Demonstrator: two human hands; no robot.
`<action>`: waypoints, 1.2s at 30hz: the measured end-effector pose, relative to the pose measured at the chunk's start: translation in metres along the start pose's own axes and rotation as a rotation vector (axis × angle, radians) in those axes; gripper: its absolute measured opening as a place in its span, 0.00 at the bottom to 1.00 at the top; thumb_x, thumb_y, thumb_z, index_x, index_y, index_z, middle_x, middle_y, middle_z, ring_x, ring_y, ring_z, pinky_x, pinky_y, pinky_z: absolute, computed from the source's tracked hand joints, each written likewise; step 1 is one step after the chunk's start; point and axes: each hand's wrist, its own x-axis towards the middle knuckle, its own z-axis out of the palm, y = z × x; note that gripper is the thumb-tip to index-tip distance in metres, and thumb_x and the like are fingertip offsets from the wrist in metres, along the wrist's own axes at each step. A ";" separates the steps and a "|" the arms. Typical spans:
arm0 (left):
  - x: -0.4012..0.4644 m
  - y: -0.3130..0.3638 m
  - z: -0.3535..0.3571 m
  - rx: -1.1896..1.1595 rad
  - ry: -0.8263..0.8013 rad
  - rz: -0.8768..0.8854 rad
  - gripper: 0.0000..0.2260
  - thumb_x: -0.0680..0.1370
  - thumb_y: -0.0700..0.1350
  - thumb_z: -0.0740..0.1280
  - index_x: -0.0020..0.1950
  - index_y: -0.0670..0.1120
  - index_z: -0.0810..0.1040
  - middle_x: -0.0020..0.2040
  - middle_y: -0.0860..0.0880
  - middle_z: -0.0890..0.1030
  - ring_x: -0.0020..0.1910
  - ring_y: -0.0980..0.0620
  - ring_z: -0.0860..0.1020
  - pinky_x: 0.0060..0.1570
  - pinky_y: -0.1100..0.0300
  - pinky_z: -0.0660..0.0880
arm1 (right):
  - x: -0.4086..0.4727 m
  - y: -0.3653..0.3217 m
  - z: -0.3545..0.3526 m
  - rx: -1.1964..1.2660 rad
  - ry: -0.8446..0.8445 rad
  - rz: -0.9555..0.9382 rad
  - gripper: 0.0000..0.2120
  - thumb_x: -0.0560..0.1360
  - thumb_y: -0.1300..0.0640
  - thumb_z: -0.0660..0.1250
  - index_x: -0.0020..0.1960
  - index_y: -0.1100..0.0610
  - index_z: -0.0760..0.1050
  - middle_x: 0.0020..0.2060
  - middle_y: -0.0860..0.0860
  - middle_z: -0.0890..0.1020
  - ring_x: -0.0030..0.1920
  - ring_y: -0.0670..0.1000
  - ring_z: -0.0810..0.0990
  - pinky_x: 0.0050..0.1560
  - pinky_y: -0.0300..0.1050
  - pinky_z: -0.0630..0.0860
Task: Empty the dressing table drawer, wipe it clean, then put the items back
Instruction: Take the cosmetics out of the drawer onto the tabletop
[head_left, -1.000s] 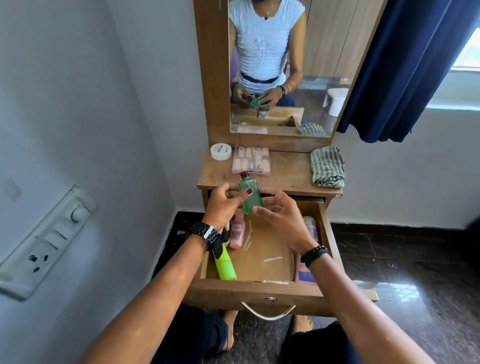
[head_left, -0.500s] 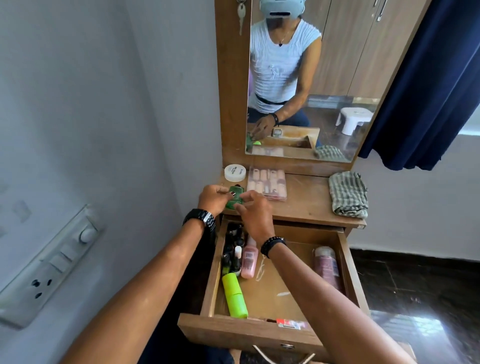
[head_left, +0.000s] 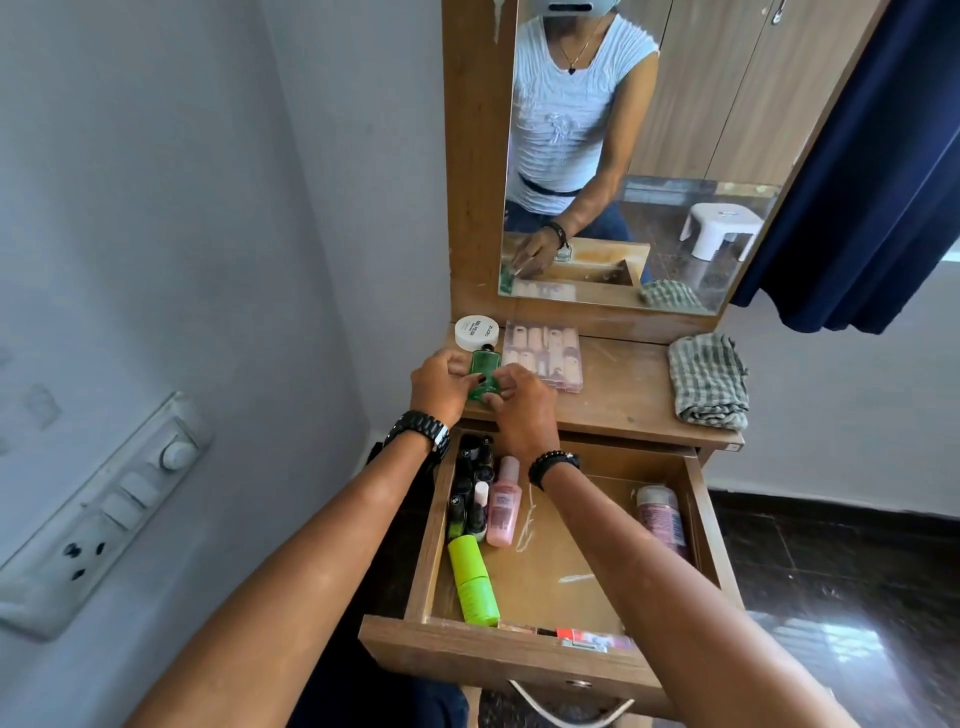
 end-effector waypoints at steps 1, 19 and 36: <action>-0.002 0.001 -0.001 0.004 0.008 0.015 0.15 0.71 0.41 0.72 0.56 0.41 0.76 0.52 0.44 0.82 0.49 0.51 0.80 0.47 0.65 0.73 | 0.000 0.000 -0.004 0.049 -0.019 0.030 0.13 0.71 0.68 0.69 0.53 0.57 0.75 0.42 0.49 0.80 0.42 0.46 0.78 0.43 0.32 0.77; -0.117 -0.051 -0.035 0.574 -0.213 0.092 0.14 0.68 0.51 0.74 0.52 0.52 0.79 0.56 0.49 0.72 0.56 0.47 0.71 0.56 0.51 0.71 | -0.106 0.035 -0.024 -0.007 -0.294 0.012 0.09 0.71 0.68 0.69 0.49 0.58 0.80 0.44 0.53 0.82 0.45 0.51 0.81 0.47 0.41 0.79; -0.118 -0.054 -0.021 0.586 -0.164 0.152 0.10 0.74 0.49 0.68 0.54 0.48 0.79 0.54 0.47 0.72 0.55 0.47 0.71 0.51 0.57 0.71 | -0.109 0.031 0.003 -0.230 -0.255 -0.022 0.11 0.70 0.60 0.70 0.40 0.47 0.71 0.45 0.55 0.79 0.42 0.55 0.80 0.44 0.52 0.79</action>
